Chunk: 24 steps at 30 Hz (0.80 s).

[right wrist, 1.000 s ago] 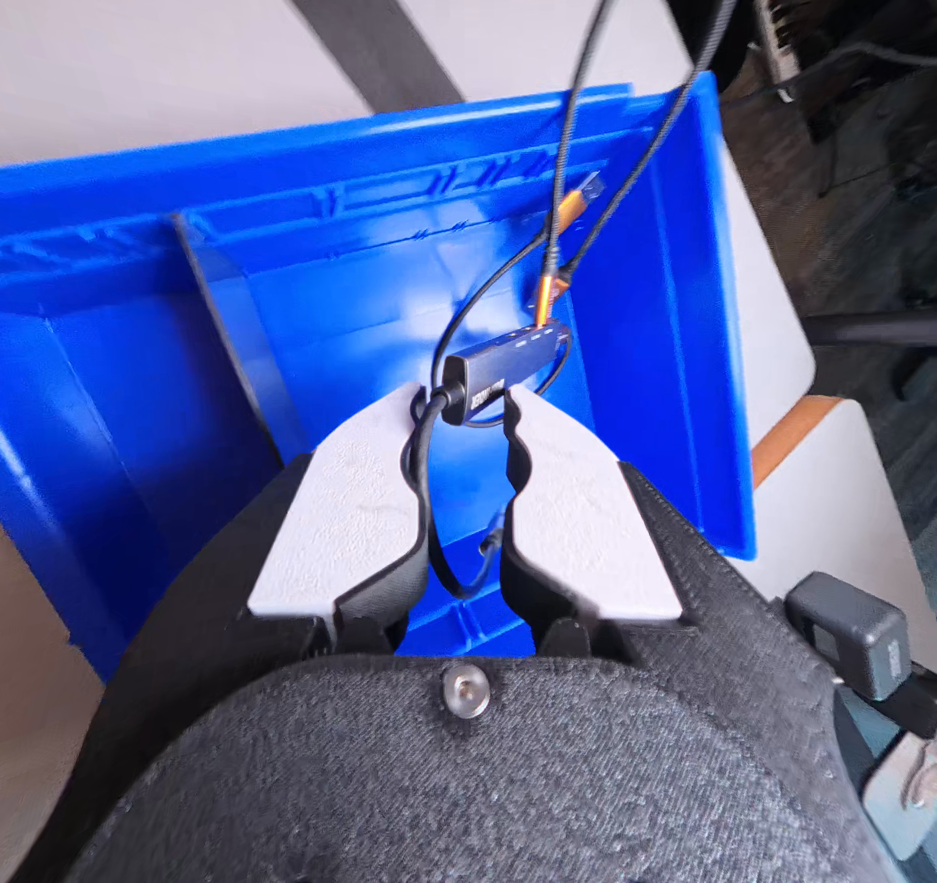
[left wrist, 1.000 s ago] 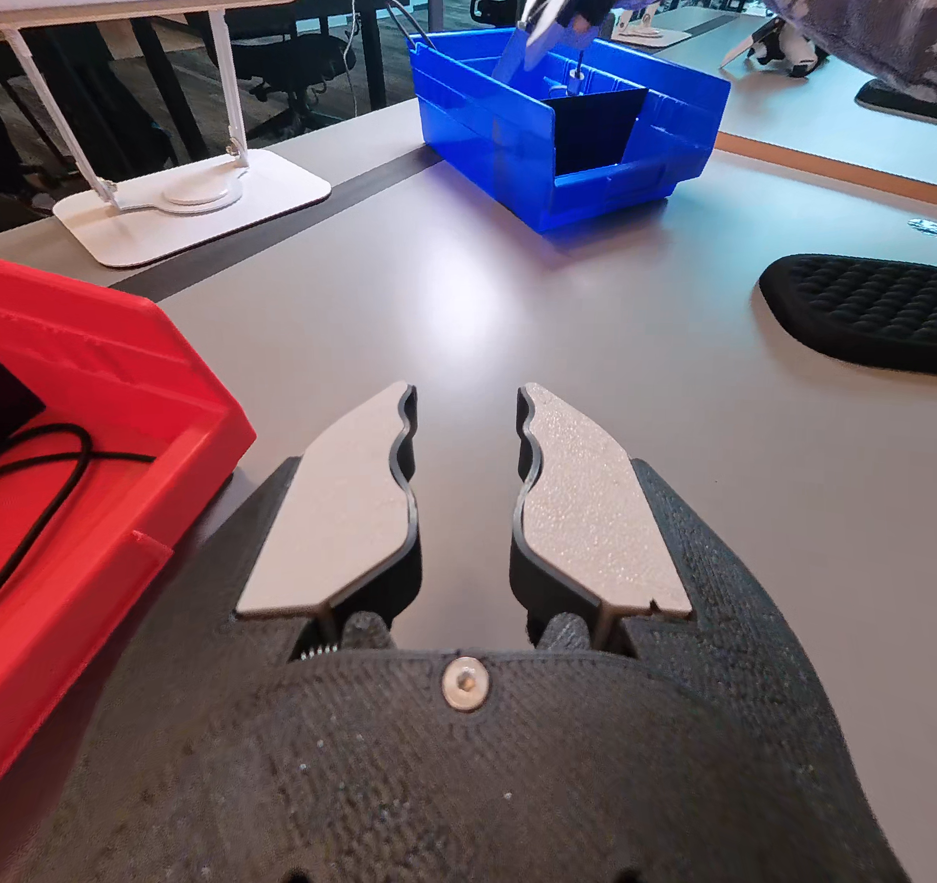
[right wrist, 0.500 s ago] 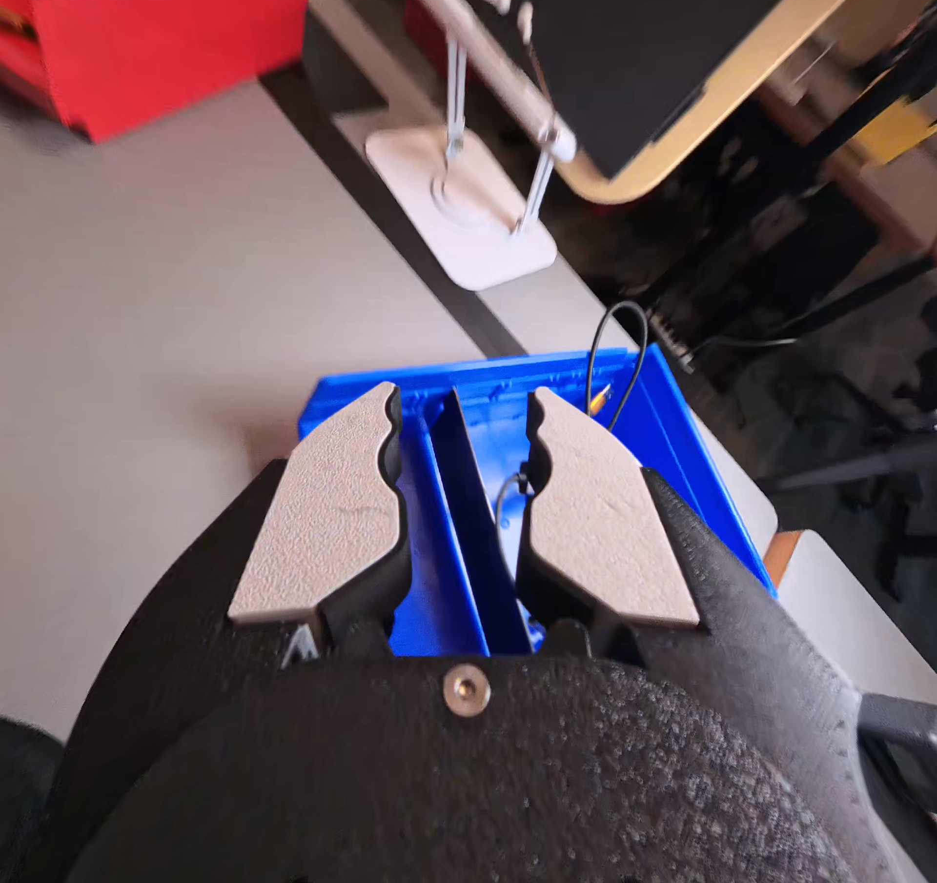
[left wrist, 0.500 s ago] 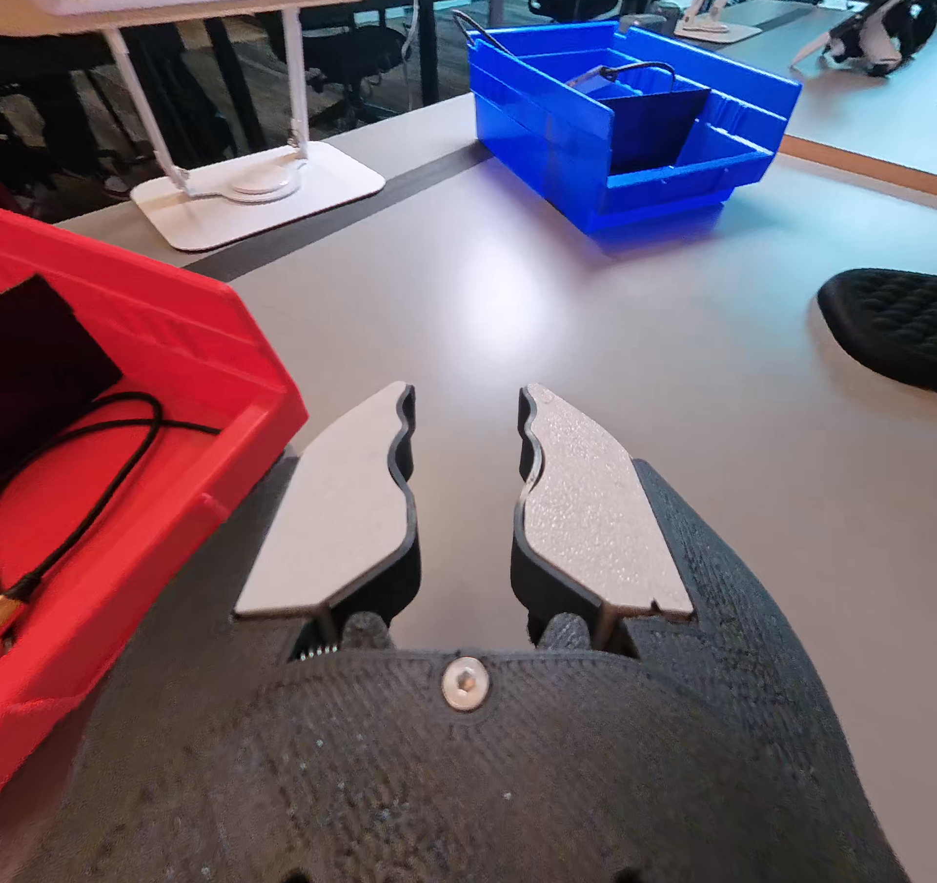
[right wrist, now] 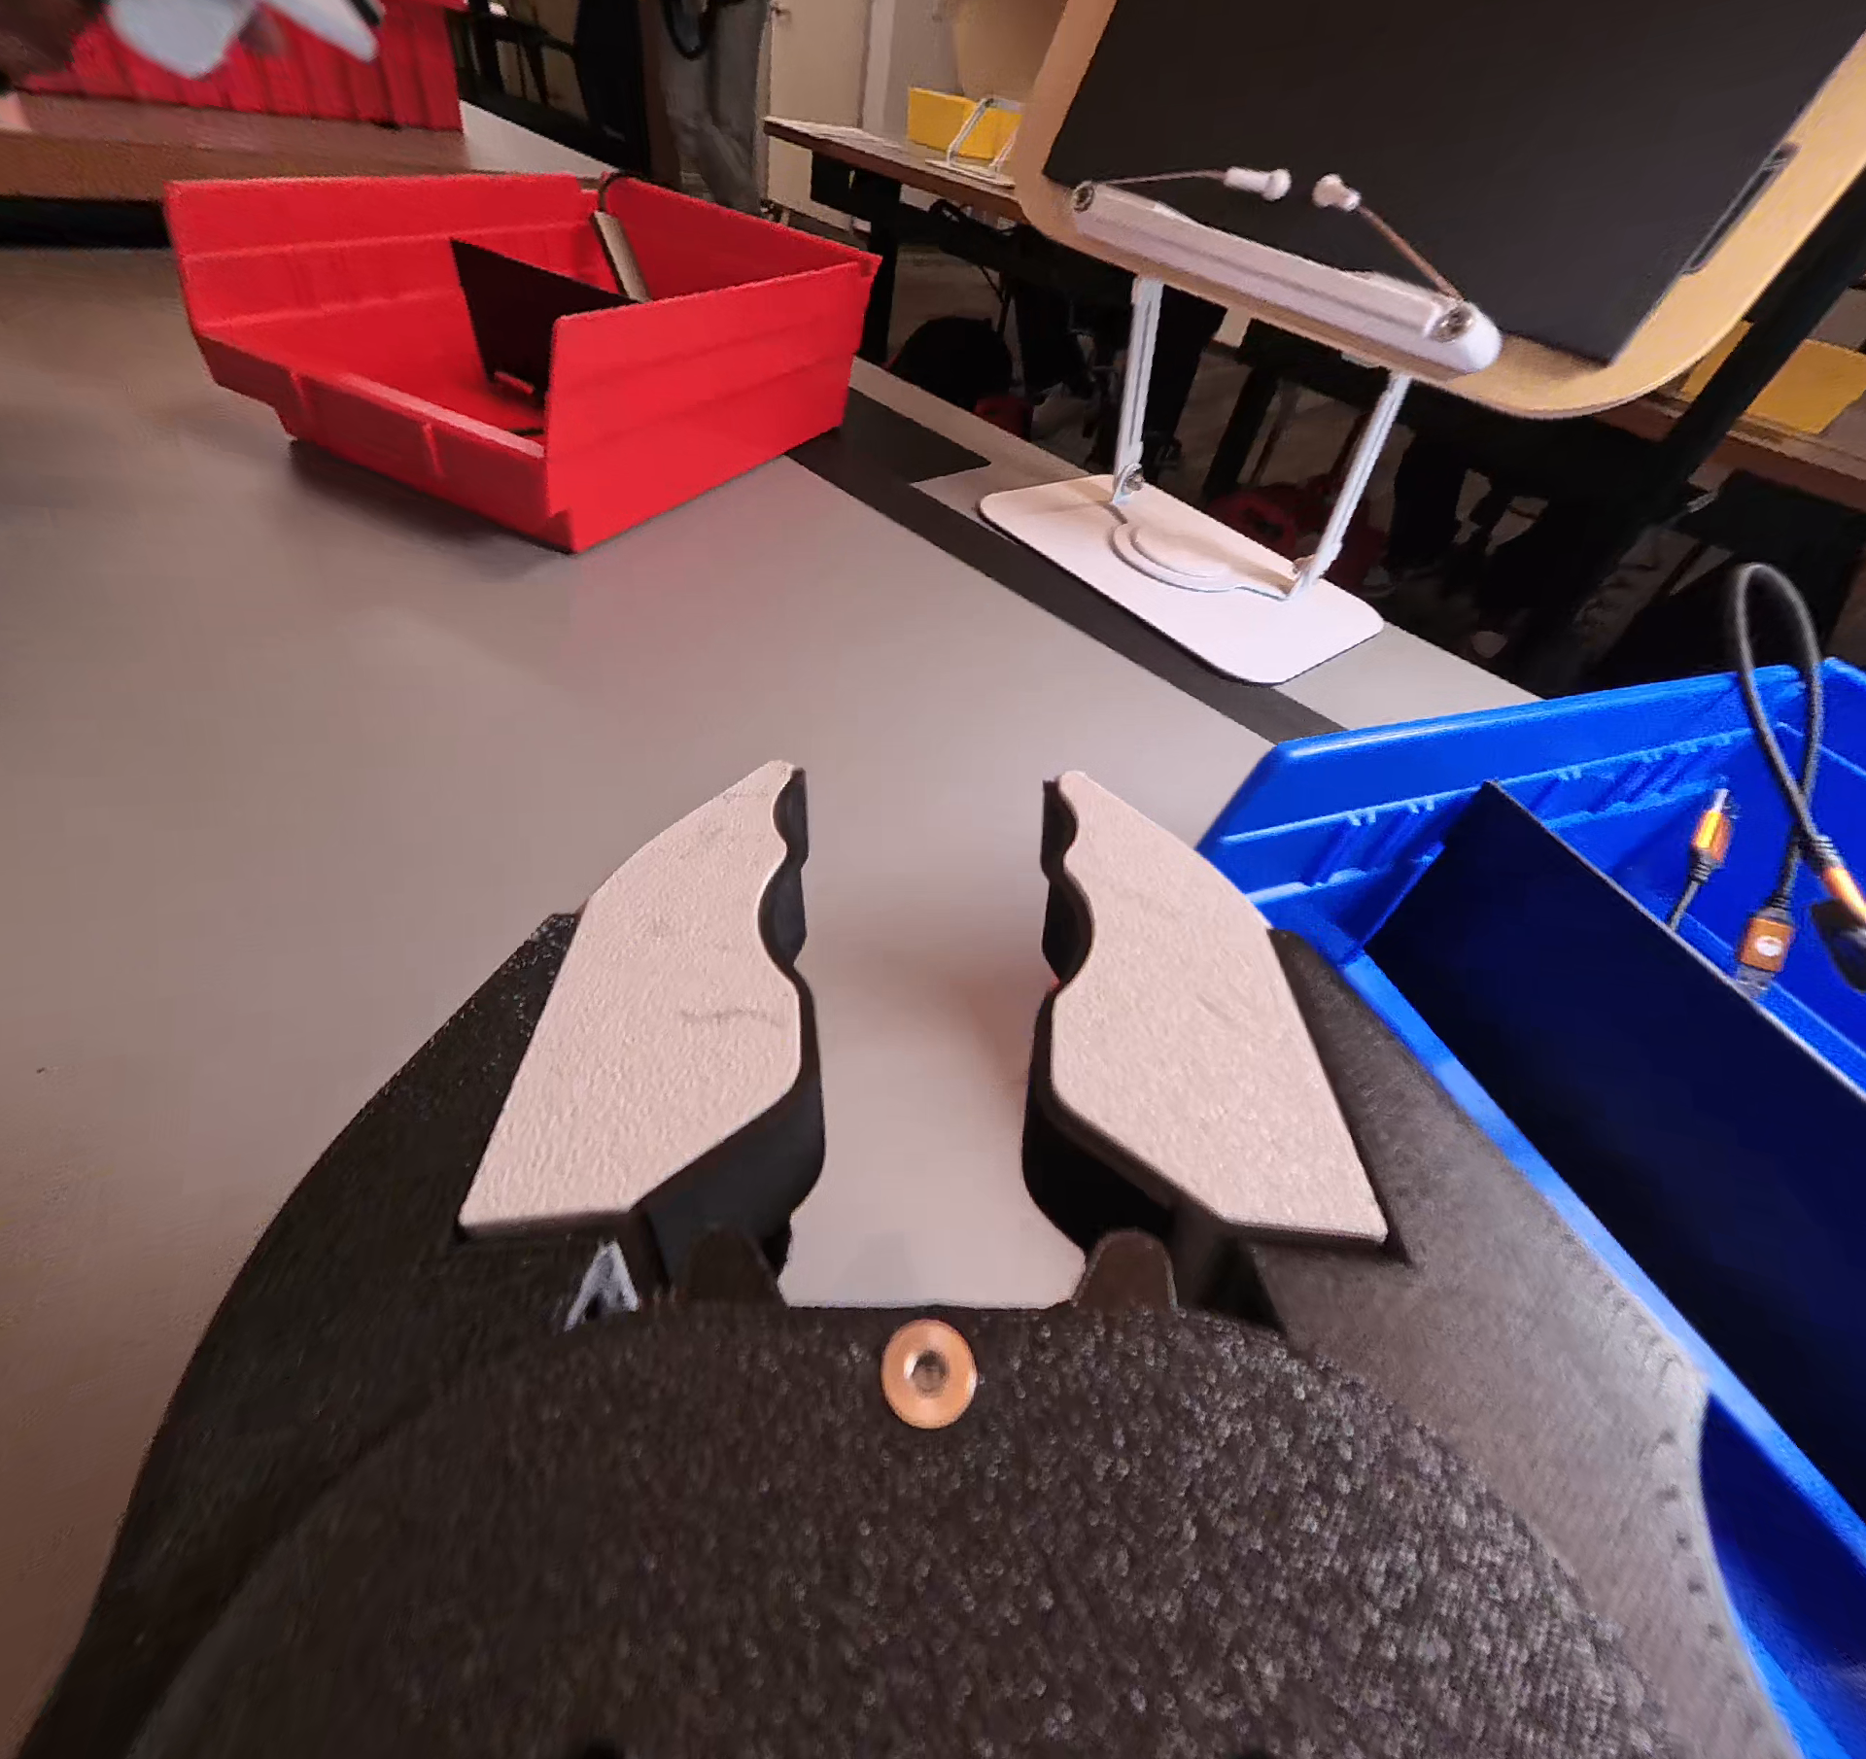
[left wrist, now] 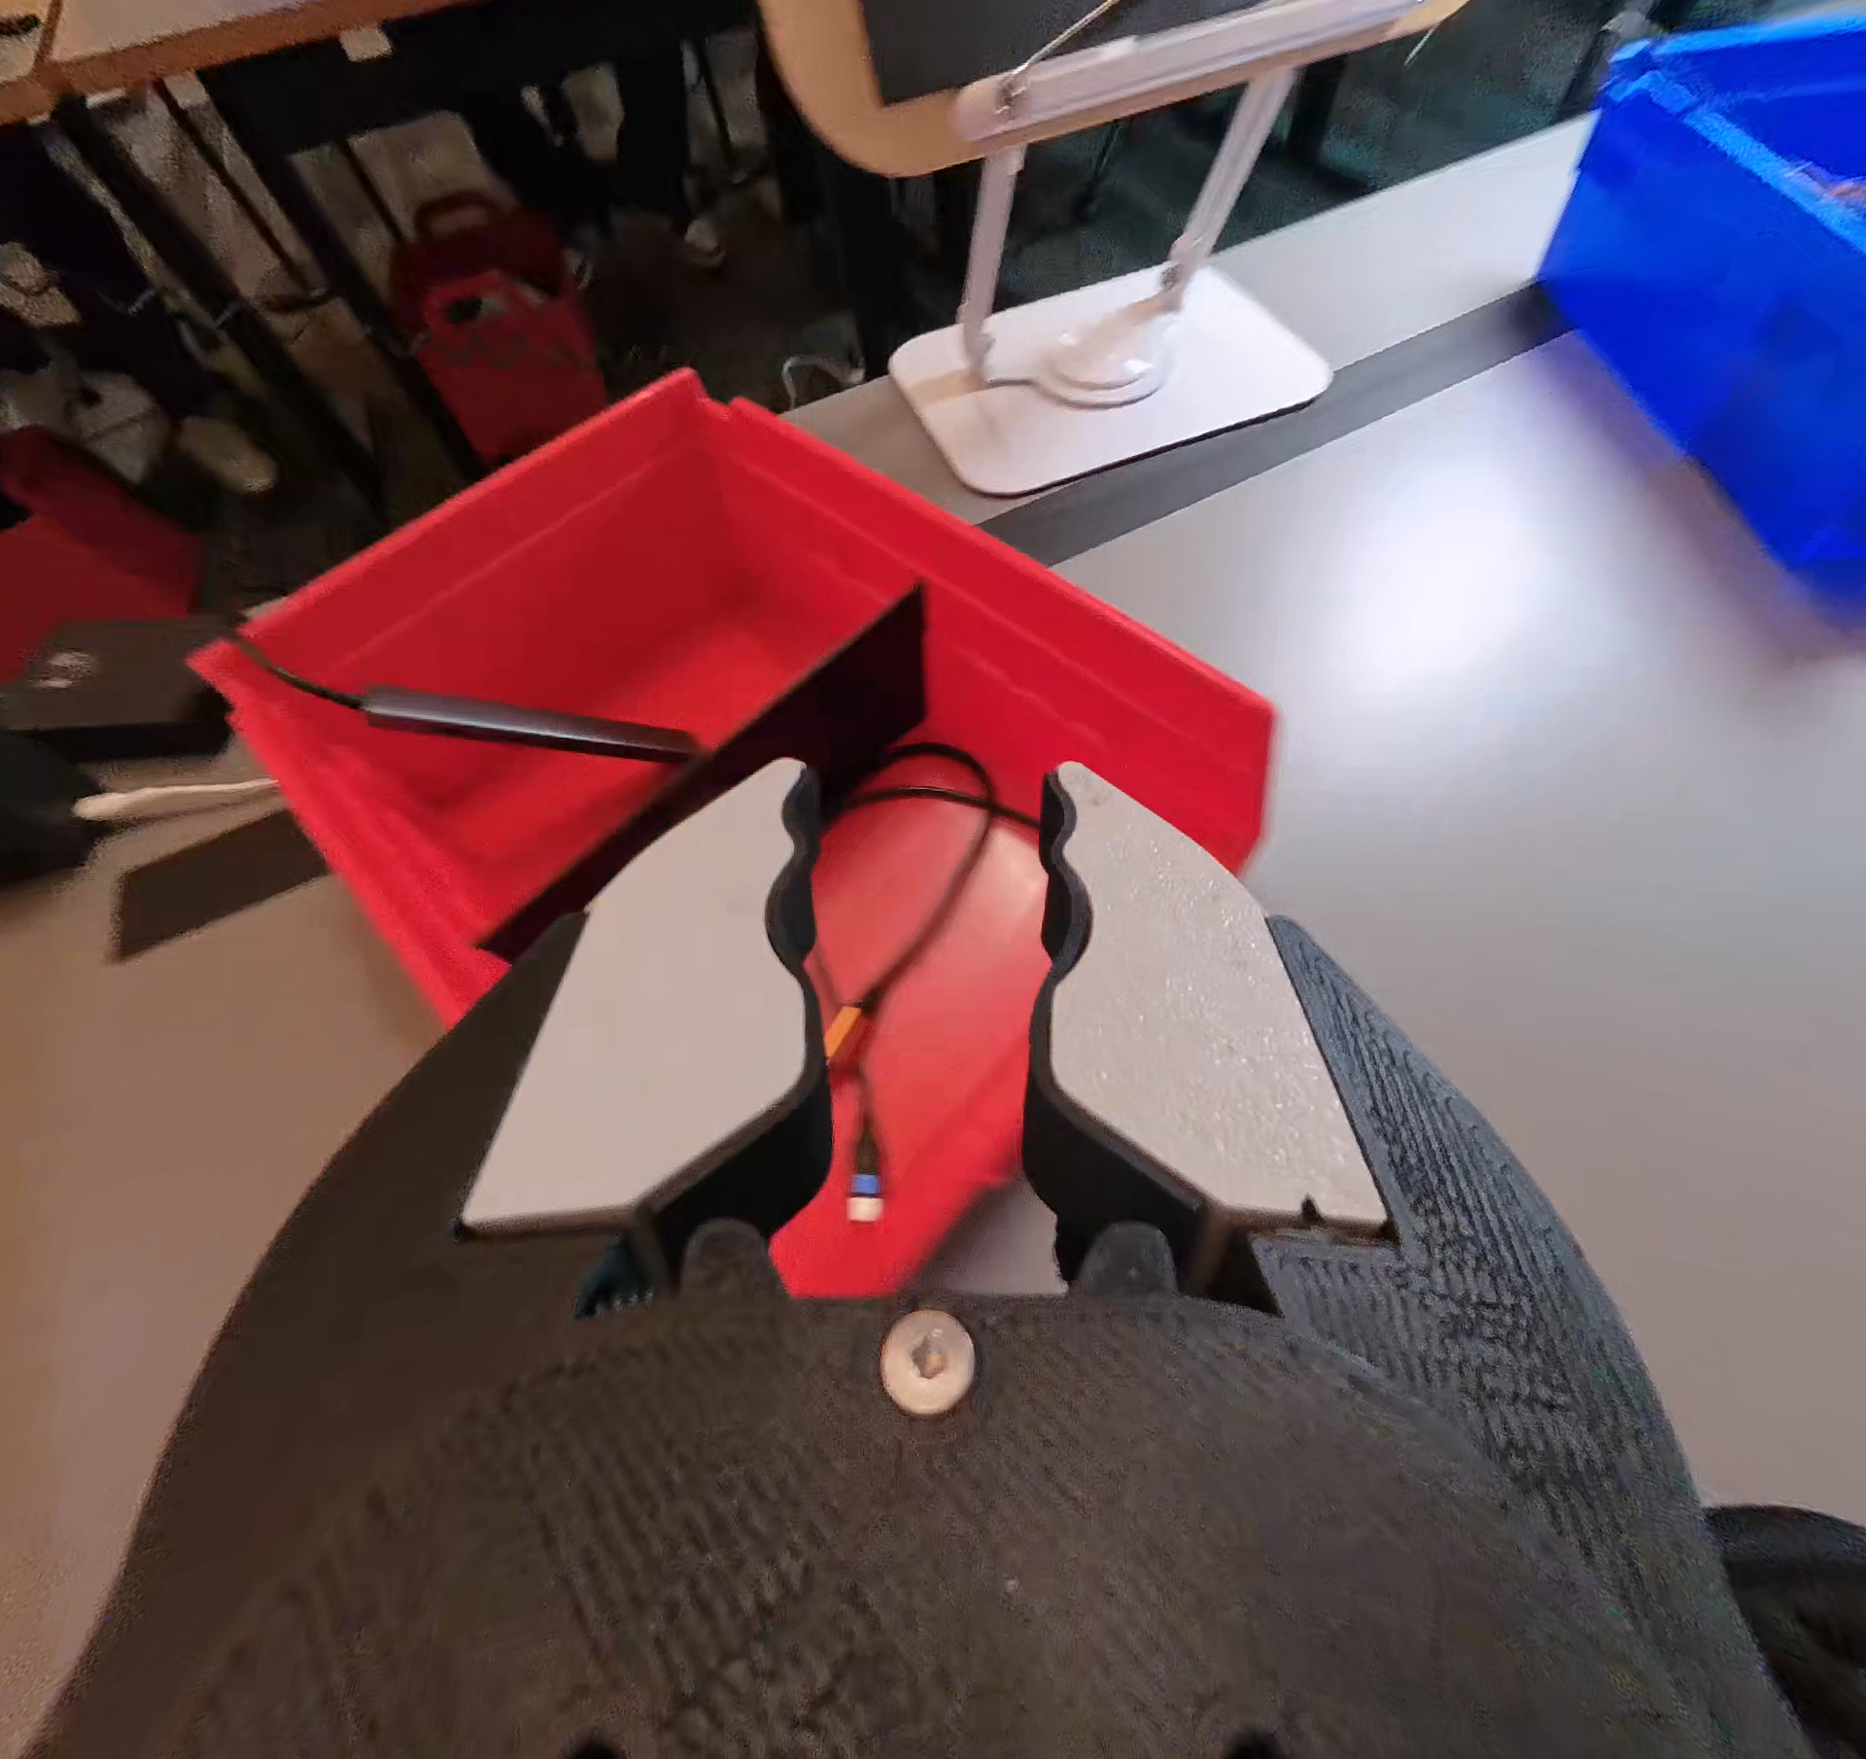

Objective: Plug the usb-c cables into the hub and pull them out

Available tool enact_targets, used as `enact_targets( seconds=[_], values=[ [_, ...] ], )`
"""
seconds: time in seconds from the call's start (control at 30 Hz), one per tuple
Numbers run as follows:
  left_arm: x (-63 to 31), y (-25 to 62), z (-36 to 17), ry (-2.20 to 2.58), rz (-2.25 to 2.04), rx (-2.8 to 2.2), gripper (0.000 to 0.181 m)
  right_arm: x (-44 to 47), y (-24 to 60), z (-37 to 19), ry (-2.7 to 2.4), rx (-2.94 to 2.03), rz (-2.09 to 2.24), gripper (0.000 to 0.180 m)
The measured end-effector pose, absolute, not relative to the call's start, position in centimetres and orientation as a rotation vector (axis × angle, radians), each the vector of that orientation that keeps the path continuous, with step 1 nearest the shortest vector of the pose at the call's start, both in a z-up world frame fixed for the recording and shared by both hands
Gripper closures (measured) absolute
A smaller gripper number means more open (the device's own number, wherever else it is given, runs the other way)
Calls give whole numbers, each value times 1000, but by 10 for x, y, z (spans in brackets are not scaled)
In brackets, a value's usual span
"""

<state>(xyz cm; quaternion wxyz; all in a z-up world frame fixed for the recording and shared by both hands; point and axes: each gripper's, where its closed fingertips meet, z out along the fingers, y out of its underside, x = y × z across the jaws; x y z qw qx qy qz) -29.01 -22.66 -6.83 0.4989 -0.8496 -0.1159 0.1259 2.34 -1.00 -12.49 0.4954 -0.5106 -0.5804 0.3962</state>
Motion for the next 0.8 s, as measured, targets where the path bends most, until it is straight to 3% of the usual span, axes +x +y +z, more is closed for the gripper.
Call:
enact_targets(
  seconds=[0.1, 0.27, 0.53, 0.8],
  values=[
    [-349, -216, -66, -114, 550, -2230, 140, 23, -15, -128, -1437, -1218, 968, 135],
    [-437, -215, -110, 260, 1027, -2635, 140, 27, -17, -135, -1428, -1261, 1032, 135],
    [-489, -205, -171, 767, 1335, -2842, 138, 30, -15, -143, -1414, -1340, 1132, 136],
    [-494, -190, -150, 862, 1440, -2709, 170, 30, -20, -146, -1446, -1327, 1135, 136]
  ],
)
